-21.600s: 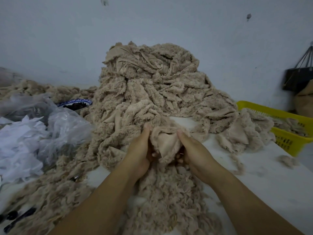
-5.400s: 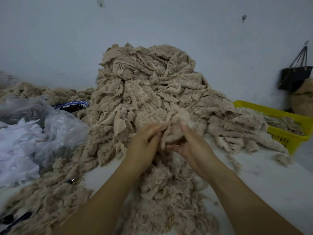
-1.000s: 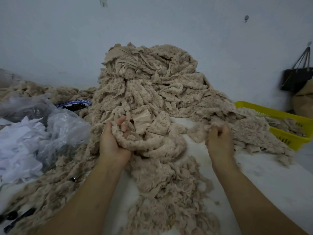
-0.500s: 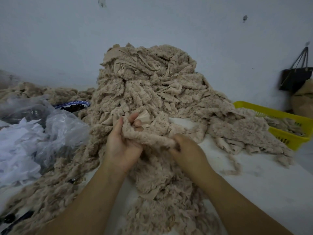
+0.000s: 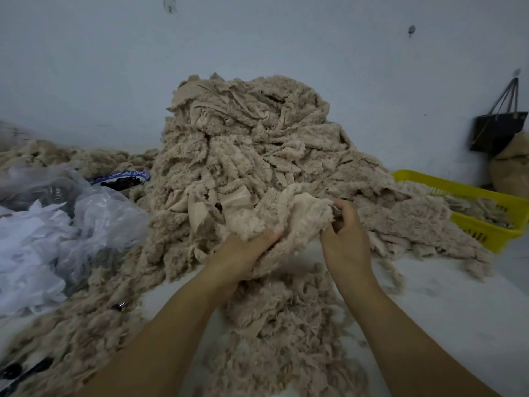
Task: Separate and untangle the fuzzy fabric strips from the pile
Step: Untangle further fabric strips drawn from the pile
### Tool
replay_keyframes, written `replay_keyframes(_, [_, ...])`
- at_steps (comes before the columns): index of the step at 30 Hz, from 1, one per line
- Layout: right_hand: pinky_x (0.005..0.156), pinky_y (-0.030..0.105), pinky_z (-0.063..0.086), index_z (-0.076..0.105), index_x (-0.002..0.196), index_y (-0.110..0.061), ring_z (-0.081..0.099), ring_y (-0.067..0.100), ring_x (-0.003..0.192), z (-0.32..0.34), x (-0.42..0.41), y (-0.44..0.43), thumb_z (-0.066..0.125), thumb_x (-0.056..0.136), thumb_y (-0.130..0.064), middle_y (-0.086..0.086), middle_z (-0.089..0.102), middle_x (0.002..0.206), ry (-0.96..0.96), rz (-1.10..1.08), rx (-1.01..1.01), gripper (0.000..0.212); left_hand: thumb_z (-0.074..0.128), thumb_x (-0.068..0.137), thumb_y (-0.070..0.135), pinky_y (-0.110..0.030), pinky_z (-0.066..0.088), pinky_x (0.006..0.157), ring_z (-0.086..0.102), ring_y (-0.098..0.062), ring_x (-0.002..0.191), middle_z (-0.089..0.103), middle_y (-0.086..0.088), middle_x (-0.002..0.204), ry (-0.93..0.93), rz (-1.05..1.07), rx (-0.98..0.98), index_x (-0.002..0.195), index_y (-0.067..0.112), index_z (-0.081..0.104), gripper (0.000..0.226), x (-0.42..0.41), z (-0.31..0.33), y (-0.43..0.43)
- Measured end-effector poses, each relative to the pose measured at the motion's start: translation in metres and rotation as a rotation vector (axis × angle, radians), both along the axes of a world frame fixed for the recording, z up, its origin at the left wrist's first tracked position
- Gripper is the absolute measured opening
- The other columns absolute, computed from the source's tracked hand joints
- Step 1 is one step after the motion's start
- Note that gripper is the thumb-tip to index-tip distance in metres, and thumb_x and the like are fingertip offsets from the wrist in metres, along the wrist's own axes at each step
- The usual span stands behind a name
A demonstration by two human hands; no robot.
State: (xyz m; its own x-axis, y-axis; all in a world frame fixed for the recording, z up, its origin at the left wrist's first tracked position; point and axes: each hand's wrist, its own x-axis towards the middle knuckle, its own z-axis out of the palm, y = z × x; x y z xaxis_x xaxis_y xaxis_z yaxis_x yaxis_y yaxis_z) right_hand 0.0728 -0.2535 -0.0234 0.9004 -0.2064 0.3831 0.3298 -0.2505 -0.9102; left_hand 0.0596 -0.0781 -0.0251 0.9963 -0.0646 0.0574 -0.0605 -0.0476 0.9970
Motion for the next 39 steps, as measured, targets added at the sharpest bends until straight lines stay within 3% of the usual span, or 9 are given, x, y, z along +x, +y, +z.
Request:
replay_keyframes(5, [0.088,0.023,0.048,0.053,0.123,-0.031,0.054,0.005,0.108,-0.005,0.003,0.0,0.054,0.1,-0.023,-0.008,0.048,0.13,-0.077,-0.021,-0.104,0.025,0.08,0.063,0.047,-0.036,0.051,0.093,0.067,-0.023,0.108,0.072,-0.005,0.116,0.067,0.027,-0.225,0.119,0.011,0.071,0.067,0.0,0.004,0.004])
replay_keyframes(8, [0.081,0.022,0.042,0.053,0.112,-0.01,0.044,0.004,0.093,-0.006,0.002,0.001,0.053,0.097,-0.013,-0.002,0.038,0.122,-0.143,-0.118,-0.26,0.015,0.071,0.078,0.037,-0.033,0.049,0.094,0.064,-0.026,0.108,0.067,-0.018,0.119,0.036,0.038,-0.427,0.118,-0.008,0.065,0.06,0.005,0.006,0.011])
replay_keyframes(12, [0.072,0.01,0.033,0.047,0.095,-0.016,0.039,-0.002,0.087,-0.005,0.0,0.007,0.058,0.089,-0.001,-0.002,0.036,0.116,-0.225,-0.117,-0.299,0.02,0.062,0.083,0.022,-0.028,0.059,0.071,0.073,-0.019,0.094,0.073,-0.014,0.111,0.092,-0.034,-0.653,0.111,0.003,0.073,0.035,0.008,0.006,0.017])
replay_keyframes(15, [0.079,0.015,0.031,0.05,0.097,-0.01,0.041,0.006,0.099,-0.006,0.0,0.011,0.055,0.091,0.0,-0.002,0.039,0.115,-0.252,-0.108,-0.318,0.013,0.068,0.078,0.019,-0.025,0.056,0.057,0.072,-0.014,0.072,0.075,-0.01,0.092,0.157,-0.079,-0.615,0.086,0.01,0.081,0.018,0.006,0.005,0.013])
replay_keyframes(18, [0.08,0.012,0.032,0.05,0.096,-0.011,0.04,0.004,0.101,-0.004,-0.003,0.013,0.054,0.093,0.0,-0.005,0.04,0.115,-0.274,-0.092,-0.304,0.012,0.072,0.081,0.034,-0.02,0.048,0.046,0.064,-0.013,0.065,0.073,-0.006,0.089,0.227,-0.182,-0.581,0.095,0.014,0.081,0.026,0.003,0.006,0.008])
replay_keyframes(22, [0.083,-0.002,0.032,0.052,0.098,-0.008,0.042,0.001,0.106,-0.003,-0.006,0.015,0.054,0.095,0.0,-0.005,0.039,0.121,-0.332,-0.041,-0.369,0.009,0.078,0.077,0.039,-0.027,0.058,0.058,0.075,-0.021,0.08,0.075,-0.013,0.1,0.32,-0.26,-0.416,0.104,0.013,0.079,0.038,-0.001,0.006,0.006])
replay_keyframes(26, [0.078,0.013,0.041,0.056,0.105,-0.008,0.051,0.014,0.111,-0.006,-0.008,0.016,0.054,0.097,-0.008,-0.004,0.037,0.131,-0.289,0.019,-0.414,0.009,0.072,0.082,0.023,-0.039,0.057,0.091,0.068,-0.028,0.111,0.07,-0.016,0.121,0.263,-0.115,-0.5,0.119,0.006,0.07,0.041,0.001,0.006,0.005])
replay_keyframes(32, [0.066,0.028,0.042,0.06,0.095,-0.01,0.046,0.016,0.1,-0.01,-0.005,0.018,0.056,0.093,-0.004,0.001,0.047,0.114,-0.343,0.032,-0.597,0.008,0.046,0.103,0.011,-0.035,0.062,0.067,0.075,-0.027,0.091,0.074,-0.018,0.106,0.198,0.075,-0.997,0.115,0.003,0.064,0.023,0.011,0.01,0.017])
replay_keyframes(39, [0.075,0.037,0.048,0.058,0.098,-0.013,0.05,0.014,0.093,-0.019,0.005,0.012,0.051,0.096,-0.017,-0.003,0.05,0.104,-0.134,0.107,-0.617,0.009,0.045,0.104,0.013,-0.037,0.061,0.068,0.073,-0.029,0.097,0.073,-0.019,0.109,0.136,0.024,-0.98,0.119,0.005,0.062,0.024,0.009,0.009,0.014])
